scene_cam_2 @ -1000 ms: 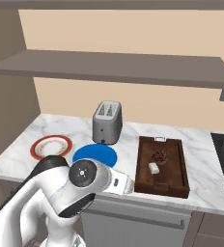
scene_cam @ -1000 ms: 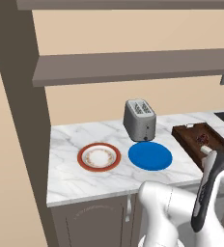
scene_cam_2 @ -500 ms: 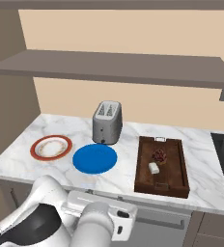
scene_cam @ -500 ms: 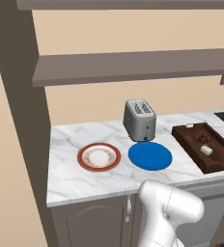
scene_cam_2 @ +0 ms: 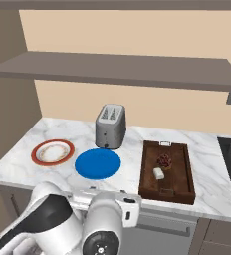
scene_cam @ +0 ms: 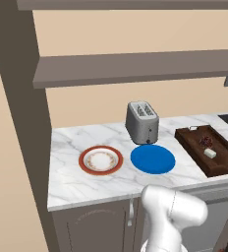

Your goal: Move the dessert items from the plates to the tray.

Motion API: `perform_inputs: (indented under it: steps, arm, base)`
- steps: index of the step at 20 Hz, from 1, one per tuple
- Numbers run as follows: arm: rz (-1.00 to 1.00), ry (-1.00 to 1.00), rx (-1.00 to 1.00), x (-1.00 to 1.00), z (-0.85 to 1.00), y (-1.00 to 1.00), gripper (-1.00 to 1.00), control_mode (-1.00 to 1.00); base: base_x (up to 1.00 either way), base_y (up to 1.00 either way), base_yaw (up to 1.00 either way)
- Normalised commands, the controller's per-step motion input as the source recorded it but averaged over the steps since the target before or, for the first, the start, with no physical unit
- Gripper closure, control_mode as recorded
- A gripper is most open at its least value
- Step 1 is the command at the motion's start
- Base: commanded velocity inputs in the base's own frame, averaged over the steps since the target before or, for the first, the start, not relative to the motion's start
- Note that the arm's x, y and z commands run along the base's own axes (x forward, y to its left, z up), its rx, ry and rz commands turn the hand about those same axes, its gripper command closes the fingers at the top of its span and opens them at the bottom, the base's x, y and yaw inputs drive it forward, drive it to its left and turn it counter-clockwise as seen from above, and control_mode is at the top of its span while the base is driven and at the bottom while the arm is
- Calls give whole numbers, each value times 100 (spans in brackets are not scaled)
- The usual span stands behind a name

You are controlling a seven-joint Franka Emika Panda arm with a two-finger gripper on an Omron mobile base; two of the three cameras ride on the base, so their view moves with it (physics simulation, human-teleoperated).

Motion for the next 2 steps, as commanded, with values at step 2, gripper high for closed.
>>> perform_inputs:
  steps: [2]
  arm:
    - [12,11,-59,68,0,100,-100,-100]
  base:
    - [0,0,0]
